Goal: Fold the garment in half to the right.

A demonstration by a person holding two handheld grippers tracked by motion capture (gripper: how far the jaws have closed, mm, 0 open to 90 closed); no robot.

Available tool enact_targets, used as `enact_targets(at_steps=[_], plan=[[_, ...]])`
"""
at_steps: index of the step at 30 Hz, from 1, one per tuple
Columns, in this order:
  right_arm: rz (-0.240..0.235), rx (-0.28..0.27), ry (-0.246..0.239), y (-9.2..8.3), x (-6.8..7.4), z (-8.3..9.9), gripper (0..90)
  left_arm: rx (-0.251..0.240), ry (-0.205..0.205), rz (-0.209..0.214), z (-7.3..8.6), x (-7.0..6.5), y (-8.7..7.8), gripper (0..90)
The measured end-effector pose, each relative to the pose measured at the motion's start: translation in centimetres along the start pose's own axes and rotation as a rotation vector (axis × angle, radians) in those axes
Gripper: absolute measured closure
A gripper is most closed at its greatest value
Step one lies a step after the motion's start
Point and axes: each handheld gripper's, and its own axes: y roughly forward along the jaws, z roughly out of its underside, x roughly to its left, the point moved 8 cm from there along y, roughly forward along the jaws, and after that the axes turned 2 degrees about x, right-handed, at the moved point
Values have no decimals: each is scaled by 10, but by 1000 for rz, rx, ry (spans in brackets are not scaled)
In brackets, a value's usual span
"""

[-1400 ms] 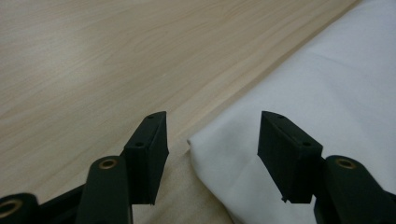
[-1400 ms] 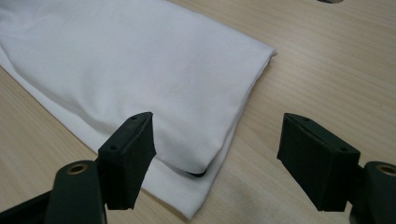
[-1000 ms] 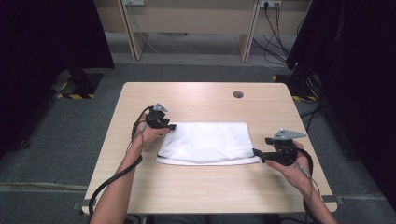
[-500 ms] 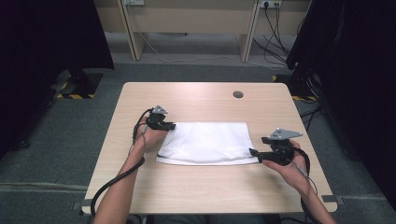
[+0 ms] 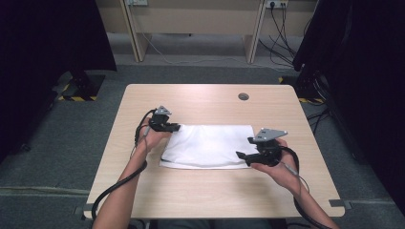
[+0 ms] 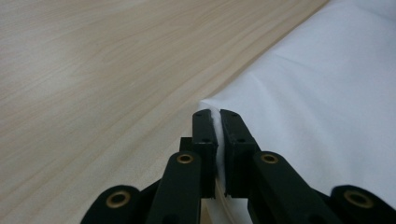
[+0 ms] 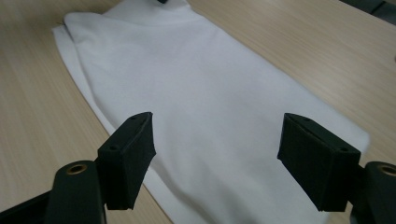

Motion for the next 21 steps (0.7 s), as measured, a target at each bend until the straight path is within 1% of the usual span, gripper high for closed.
enact_targets(at_steps=[3, 9, 14, 18, 21], plan=[[-33, -3, -44, 10, 17, -15, 269, 5, 16, -8, 0, -1, -2, 847], [-104, -2, -129, 38, 56, -42, 270, 6, 18, -9, 0, -1, -4, 846], [-152, 0, -182, 61, 86, -62, 275, 14, 18, -10, 1, 1, -7, 847], [-184, 12, -227, 81, 109, -72, 280, 14, 22, -8, 1, 1, -9, 846], [-204, 25, -246, 94, 122, -76, 284, 14, 26, -7, 1, 1, -10, 846]])
